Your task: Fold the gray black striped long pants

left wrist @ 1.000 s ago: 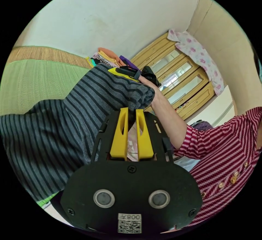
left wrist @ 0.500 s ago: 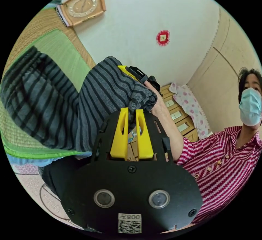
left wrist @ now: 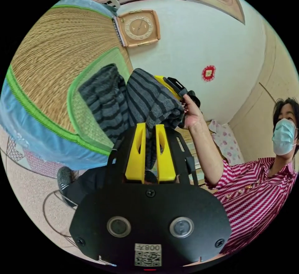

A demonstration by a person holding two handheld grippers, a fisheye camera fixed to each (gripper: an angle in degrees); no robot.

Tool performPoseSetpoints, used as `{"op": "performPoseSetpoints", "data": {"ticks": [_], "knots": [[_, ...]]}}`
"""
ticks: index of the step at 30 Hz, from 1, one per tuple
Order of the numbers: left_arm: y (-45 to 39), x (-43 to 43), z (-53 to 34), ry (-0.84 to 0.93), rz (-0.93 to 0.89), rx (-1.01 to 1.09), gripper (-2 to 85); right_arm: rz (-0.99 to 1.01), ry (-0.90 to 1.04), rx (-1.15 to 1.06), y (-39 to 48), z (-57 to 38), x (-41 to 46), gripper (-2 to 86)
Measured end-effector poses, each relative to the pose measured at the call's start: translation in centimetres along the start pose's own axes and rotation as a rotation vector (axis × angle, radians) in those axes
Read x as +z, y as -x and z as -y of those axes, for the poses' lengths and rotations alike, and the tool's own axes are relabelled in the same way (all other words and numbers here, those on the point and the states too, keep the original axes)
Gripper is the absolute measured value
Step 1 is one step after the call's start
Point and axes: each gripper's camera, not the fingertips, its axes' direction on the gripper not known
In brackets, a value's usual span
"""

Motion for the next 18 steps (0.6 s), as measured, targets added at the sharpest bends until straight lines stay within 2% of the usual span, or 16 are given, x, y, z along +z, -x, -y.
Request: {"op": "performPoseSetpoints", "data": {"ticks": [4, 8, 14, 18], "knots": [[0.6, -2.9, 1.4, -0.006, 0.021, -0.051, 6.6, 0.132, 0.125, 0.003, -1.9, -3.6, 5.6, 0.7], [-0.1, -3.8, 2.9, 0.073, 0.063, -0.035, 7.1, 0.100, 0.160, -0.122, -3.1, -8.0, 5.1, 1.3], [-0.4, -4.4, 4.4, 0.163, 0.090, -0.061, 7.4, -0.086, 0.214, -0.318, -3.9, -18.6, 3.2, 8.4], [-0.5, -4.8, 5.1, 0.200, 0.076, -0.091, 7.1, -0.209, 0.333, -0.440, -3.4, -25.7, 6.4, 12.2]]}}
